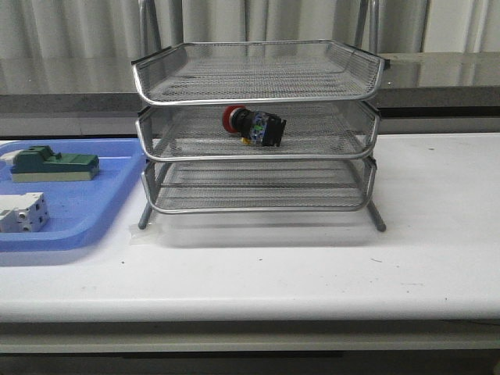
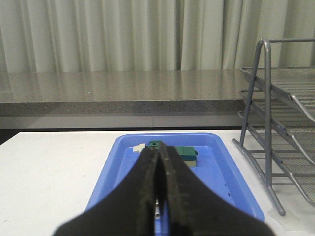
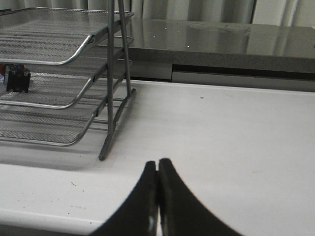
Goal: Place button on rack with both arms
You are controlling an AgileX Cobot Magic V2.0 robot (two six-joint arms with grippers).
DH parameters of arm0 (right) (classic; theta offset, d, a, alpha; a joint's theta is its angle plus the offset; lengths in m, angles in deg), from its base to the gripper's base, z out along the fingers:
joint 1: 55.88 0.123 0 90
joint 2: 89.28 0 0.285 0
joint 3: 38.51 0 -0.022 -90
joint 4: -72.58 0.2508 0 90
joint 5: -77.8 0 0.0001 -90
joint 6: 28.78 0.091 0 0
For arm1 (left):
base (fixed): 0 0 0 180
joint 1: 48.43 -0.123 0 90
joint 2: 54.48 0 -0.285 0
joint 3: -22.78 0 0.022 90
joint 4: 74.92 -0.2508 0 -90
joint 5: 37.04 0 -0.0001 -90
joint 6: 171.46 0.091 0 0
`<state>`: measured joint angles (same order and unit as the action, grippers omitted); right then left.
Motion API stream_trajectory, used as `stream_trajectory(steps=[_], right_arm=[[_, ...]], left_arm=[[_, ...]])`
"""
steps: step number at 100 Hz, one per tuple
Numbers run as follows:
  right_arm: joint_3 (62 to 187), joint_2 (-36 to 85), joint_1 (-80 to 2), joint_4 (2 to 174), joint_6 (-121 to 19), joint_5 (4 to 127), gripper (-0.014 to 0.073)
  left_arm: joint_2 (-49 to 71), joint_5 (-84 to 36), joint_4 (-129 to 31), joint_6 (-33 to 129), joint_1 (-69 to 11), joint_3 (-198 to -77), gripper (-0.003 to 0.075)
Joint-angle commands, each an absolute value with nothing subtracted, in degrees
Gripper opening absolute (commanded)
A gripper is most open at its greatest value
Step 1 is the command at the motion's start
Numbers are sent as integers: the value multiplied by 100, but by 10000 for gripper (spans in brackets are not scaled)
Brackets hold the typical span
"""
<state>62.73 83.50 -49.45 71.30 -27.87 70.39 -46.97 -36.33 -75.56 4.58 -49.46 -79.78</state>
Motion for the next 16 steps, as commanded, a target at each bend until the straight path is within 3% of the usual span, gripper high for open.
stream_trajectory(steps=[1, 16], right_arm=[[6268, 8441, -4984, 7058, -2835, 7530, -57], [6268, 8441, -4984, 7058, -2835, 7530, -57]], left_arm=[[-4878, -4097, -7545, 407, -4961, -7783, -20], [-4878, -4097, -7545, 407, -4961, -7783, -20]])
